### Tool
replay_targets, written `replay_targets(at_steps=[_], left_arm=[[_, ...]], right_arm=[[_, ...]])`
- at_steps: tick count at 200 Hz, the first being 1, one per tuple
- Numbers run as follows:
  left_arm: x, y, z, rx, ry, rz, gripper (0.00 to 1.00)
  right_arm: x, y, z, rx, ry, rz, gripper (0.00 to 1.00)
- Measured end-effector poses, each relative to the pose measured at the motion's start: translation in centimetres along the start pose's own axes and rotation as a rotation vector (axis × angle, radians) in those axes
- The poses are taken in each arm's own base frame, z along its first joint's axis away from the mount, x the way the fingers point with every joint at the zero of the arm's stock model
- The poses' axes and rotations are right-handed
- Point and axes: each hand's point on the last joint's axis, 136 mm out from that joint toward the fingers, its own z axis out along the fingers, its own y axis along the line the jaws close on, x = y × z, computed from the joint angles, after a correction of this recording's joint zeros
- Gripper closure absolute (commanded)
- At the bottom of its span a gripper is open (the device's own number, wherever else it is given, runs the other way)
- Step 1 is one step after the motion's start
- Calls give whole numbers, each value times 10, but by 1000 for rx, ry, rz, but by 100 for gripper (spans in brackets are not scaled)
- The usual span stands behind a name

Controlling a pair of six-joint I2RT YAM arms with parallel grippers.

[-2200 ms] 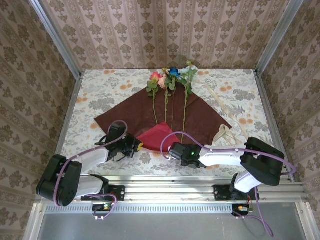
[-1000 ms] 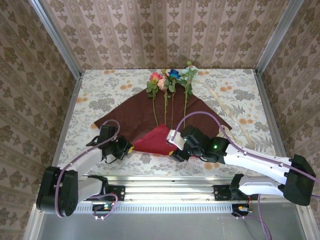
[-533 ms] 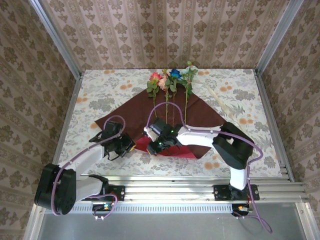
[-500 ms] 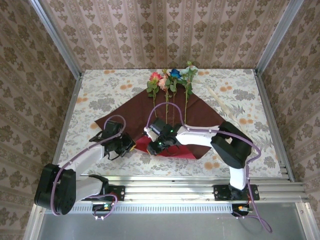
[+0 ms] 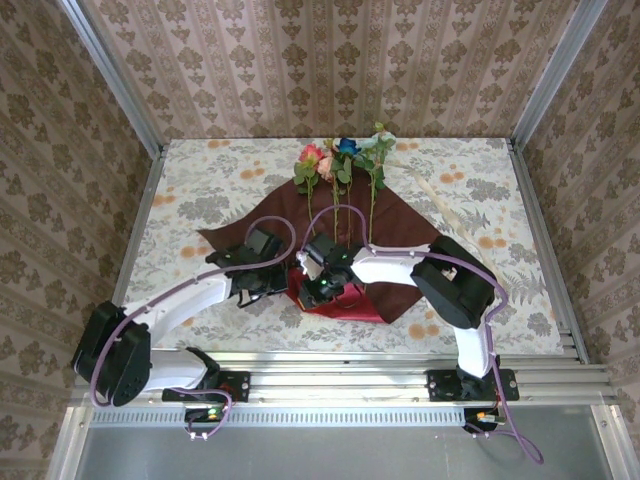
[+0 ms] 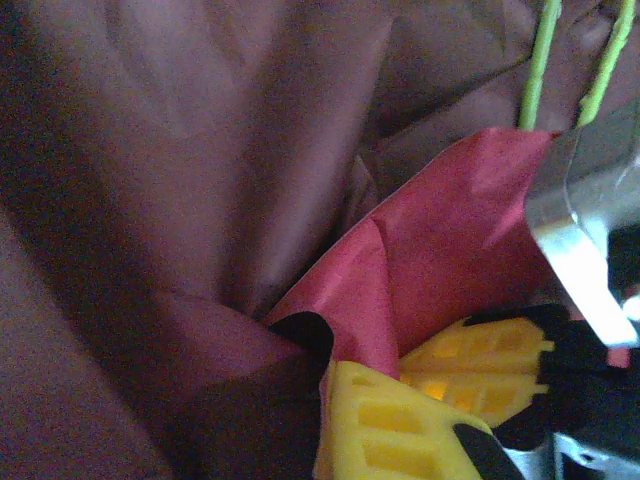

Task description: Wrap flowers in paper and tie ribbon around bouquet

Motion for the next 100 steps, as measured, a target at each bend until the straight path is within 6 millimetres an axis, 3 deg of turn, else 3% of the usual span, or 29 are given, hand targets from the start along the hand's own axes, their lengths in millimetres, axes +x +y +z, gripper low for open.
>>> replay_targets(at_steps=[9,21,43,71,100], left_arm=[[1,3,1,-26,-4,18,89],[1,9,1,-54,-10,30,68],[0,20,2,-83,-24,15,48],[-2,42,4,-90,-57,-53,47],[-13,64,9,-86,-100,-134,57]], right_arm=[[0,0,0,-2,1,6,88],[-1,-1,-1,-4,-1,9,88],[-2,-2,-3,-6,-4,15,88],[-4,-5,-5,-8,-8,25,88],[-4,-4,-5,-20,-3,39,89]])
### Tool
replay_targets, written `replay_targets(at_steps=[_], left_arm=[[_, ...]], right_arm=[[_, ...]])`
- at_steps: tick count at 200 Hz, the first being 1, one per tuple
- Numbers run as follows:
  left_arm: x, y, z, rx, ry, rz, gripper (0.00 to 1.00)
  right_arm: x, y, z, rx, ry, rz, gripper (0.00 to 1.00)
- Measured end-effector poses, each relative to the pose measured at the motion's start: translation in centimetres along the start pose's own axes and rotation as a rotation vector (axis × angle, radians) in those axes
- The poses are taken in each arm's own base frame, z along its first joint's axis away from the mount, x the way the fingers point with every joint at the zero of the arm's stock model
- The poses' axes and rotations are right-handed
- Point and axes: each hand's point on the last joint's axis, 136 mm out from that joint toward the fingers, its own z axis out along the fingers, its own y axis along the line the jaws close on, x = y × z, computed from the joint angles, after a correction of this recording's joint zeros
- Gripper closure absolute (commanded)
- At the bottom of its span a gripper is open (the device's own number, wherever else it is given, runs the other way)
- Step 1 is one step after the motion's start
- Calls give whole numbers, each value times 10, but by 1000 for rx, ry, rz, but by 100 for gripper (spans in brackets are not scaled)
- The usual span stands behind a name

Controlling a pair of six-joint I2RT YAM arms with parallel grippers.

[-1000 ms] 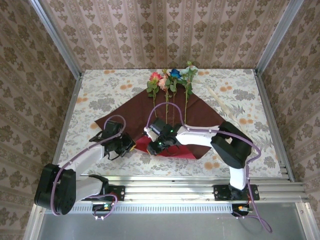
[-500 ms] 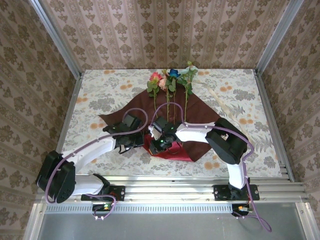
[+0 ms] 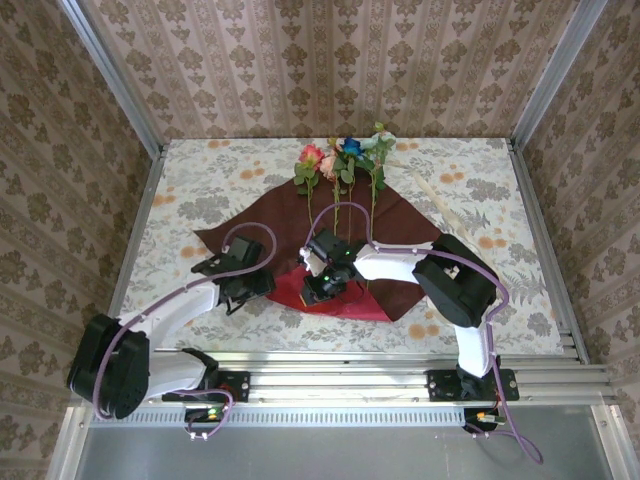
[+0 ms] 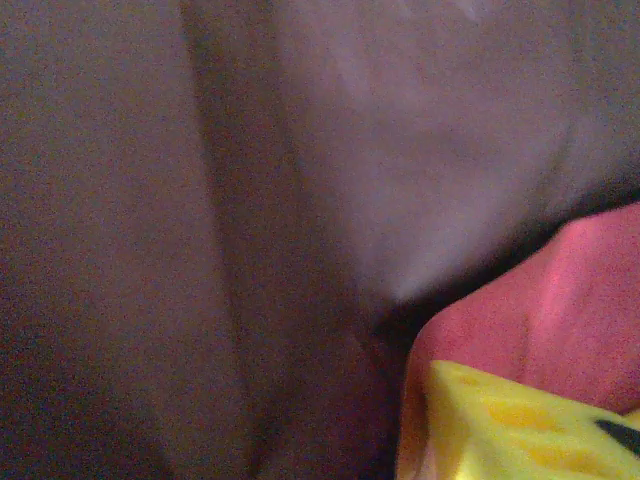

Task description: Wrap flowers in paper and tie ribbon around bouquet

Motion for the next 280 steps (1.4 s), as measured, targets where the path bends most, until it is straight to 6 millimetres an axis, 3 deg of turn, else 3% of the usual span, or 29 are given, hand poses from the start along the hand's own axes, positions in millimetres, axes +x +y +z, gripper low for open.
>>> replay_targets(at_steps=[27,40,88,125,158,188,251,280], left_arm=[[-9,7,4,16,-31,-28,90],[-11,8,3,31,-45,-31,100],[-9,8,3,65,-58,-23,100],[-12,6,-8,100,-99,-25,100],[-8,-1,-12,117,-103,3,100],[3,-7,-13,114,-80,51,100],[-4,-22,-31,65,-134,198,100],[-6,-23,-30,34,-132,242,100]], right_arm=[[1,0,1,-5,6,9,88],[1,0,2,-4,8,13,89],[-4,1,-2,12,0,33,86],[-43,13,-18,20,-97,57,87],[-71,-5,-16,32,-148,150,88],[-70,-32,5,60,-112,255,88],[-74,-31,5,55,-117,304,88],[-74,-31,5,55,-118,311,88]])
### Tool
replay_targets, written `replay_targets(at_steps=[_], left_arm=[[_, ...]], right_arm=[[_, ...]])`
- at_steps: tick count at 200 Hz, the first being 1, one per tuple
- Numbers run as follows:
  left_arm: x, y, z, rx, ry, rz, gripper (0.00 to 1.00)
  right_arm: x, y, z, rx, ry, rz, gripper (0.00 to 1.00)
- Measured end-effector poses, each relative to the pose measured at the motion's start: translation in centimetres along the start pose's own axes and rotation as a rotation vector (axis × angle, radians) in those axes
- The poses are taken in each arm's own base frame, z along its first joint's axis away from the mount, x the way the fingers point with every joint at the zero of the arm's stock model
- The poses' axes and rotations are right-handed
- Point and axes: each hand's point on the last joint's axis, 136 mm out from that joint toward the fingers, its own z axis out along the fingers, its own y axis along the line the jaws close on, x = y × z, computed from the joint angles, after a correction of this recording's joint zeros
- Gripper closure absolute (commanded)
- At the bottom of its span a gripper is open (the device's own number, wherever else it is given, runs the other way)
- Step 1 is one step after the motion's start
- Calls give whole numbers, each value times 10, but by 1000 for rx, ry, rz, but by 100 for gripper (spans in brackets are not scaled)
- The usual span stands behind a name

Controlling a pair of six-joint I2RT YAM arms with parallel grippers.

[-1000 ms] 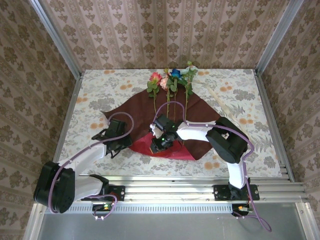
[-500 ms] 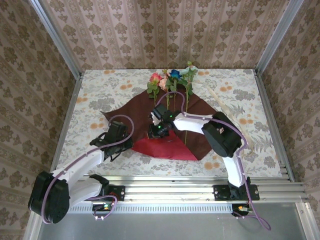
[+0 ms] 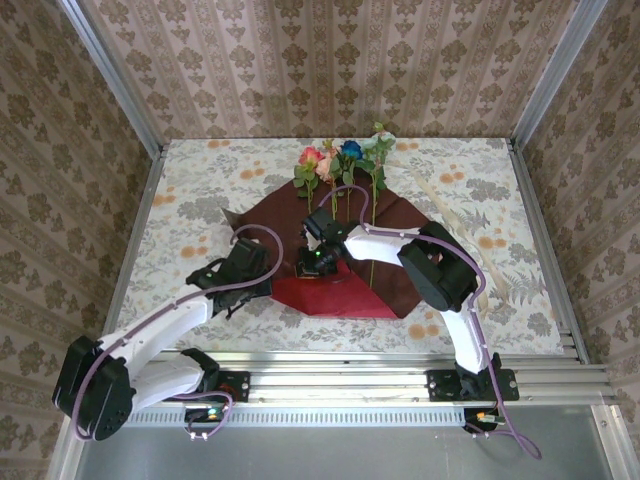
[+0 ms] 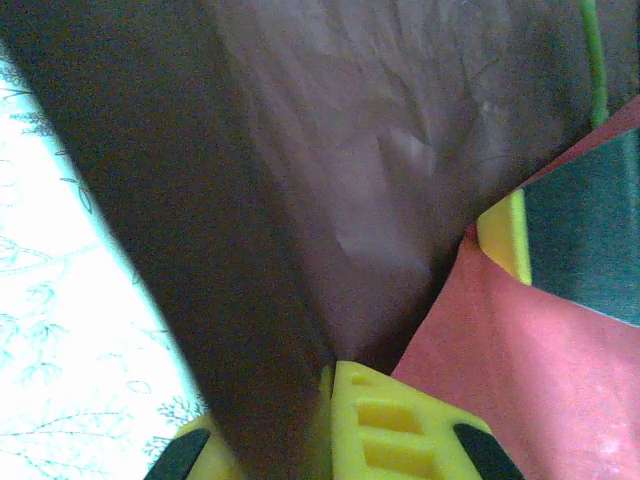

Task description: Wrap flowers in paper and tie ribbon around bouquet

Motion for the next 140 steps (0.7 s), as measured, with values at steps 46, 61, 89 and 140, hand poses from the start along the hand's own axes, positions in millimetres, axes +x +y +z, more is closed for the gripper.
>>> replay_targets(at_steps=[46,61,89,140], left_arm=[[5,3,4,-27,20,20,100],[5,3,4,-29,19,20,100],[3,2,3,-29,15,23,100],[1,-4,0,-26,2,42,100]], right_arm=[[-21,23,-15,-19,-40,-17,88],[-32,34,-18,-38,-63,-29,88],[-39,29,-4,-30,-56,-16,88],[-39,14,13,-14,-27,14,88]])
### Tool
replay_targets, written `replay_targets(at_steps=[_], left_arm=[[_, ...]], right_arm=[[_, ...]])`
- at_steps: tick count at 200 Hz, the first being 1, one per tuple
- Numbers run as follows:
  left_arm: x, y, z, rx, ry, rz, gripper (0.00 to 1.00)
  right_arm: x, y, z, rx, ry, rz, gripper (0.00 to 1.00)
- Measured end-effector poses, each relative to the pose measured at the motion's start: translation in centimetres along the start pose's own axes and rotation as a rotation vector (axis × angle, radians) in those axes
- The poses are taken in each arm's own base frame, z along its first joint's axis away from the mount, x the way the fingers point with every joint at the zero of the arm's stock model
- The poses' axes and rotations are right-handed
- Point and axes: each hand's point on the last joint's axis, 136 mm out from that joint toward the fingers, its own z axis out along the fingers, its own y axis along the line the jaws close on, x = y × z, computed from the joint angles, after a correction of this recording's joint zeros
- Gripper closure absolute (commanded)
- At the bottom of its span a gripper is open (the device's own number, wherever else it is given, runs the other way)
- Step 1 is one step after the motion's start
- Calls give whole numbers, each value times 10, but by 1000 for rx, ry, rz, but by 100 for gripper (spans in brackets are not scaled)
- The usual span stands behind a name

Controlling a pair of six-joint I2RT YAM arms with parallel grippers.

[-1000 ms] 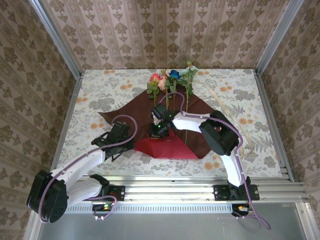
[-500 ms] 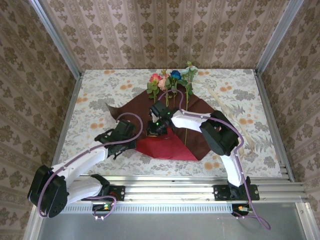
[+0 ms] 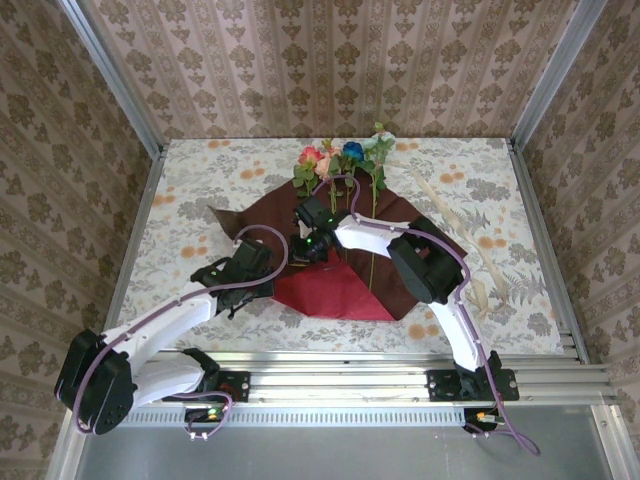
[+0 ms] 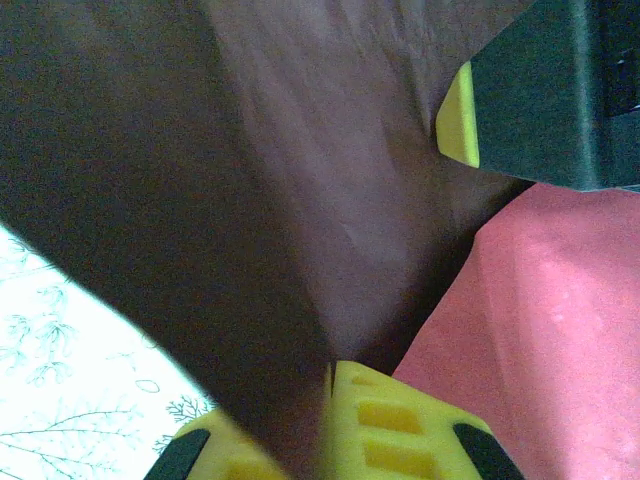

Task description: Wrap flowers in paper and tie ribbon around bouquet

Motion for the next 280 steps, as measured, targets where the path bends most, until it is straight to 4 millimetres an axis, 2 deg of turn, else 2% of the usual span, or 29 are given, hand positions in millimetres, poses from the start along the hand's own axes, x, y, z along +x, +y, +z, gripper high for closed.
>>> replay_targets(at_steps=[18,34,52,75,91,108,128,139,178,208,228,280], left_arm=[[-3,-5,-3,6,-10,12,100],[-5,-8,-4,6,-16,31,100],[-6,-12,-7,1,-18,62,100],[-10,-19,-11,-1,-23,106,100],[-14,-26,-13,0,-28,145,100],[-16,-36,-15,2,-29,199,100],[-20,-53,-17,13,-36,278,100],[-22,-65,-19,23,-39,325,100],[-23,-109,-14,73,-31,455,100],[-18,-125,1,93,10,486,100],[-16,-134,11,107,28,488,100],[-6,-154,34,150,80,496,100]], right_arm=[[0,-1,-3,8,-9,-6,87],[4,-3,-14,23,-17,-12,86],[13,-5,-37,35,-34,-24,86],[29,-10,-76,34,-64,-24,86],[45,-20,-91,38,-68,-16,87],[63,-41,-89,57,-47,16,87],[84,-69,-72,90,-2,83,87],[91,-77,-61,92,22,118,87],[75,-64,-54,5,-20,146,86],[76,-69,-61,-4,-40,169,84],[74,-79,-82,-3,-78,207,81],[51,-93,-165,-8,-273,252,78]])
